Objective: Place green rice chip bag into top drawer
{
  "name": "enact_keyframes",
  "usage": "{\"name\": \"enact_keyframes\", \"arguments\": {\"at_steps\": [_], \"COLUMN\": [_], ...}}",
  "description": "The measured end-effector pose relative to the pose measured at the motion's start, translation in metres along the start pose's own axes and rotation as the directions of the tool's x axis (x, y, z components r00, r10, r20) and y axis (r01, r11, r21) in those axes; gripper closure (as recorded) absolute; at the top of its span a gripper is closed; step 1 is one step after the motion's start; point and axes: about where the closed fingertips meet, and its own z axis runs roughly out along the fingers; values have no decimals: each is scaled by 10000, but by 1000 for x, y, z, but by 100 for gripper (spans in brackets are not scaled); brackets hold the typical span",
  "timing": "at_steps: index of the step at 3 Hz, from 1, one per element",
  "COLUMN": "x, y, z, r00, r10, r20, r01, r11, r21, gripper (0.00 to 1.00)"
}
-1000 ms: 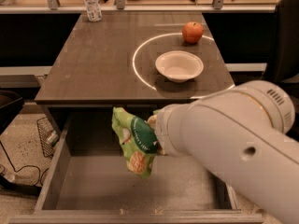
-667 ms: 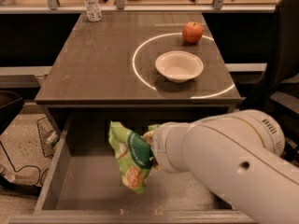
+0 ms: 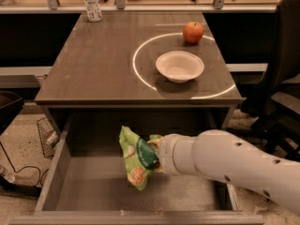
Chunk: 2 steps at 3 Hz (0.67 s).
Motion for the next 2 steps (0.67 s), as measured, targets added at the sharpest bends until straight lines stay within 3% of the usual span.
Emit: {"name": "enact_keyframes", "arguments": {"at_steps": [1, 2], "x": [28, 33], "y": [0, 5], "z": [22, 26], "r00": [9981, 9979], "r10": [606, 635], "r20": [100, 97], "r01": [-609, -637], "r11": [9977, 9977], "r21": [292, 209], "gripper": [81, 58]}}
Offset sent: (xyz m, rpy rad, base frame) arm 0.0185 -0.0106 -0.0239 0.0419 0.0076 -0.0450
